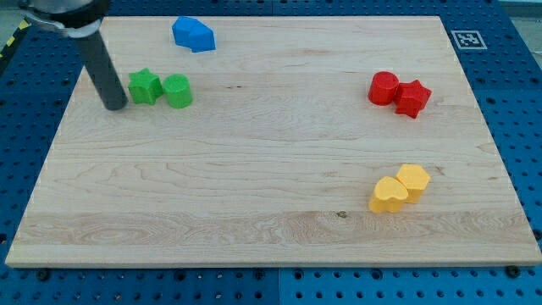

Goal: Move the green star to the bottom right of the green circle

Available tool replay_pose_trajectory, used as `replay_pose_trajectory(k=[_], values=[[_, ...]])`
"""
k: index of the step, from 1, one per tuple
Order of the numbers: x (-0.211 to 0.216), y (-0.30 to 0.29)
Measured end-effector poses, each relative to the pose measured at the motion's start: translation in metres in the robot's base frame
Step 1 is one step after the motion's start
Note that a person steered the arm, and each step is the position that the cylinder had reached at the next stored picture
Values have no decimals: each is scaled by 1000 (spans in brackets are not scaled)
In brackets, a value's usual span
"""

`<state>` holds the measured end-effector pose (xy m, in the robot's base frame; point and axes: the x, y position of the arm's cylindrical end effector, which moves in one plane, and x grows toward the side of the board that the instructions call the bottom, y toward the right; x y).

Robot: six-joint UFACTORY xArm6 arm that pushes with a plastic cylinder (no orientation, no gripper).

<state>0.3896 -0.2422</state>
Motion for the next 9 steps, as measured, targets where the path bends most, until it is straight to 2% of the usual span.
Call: replay_pose_trajectory(k=[1, 3, 4, 6, 9], values=[[-18, -36], [-60, 0], [-61, 32], [-8, 68], [32, 65]])
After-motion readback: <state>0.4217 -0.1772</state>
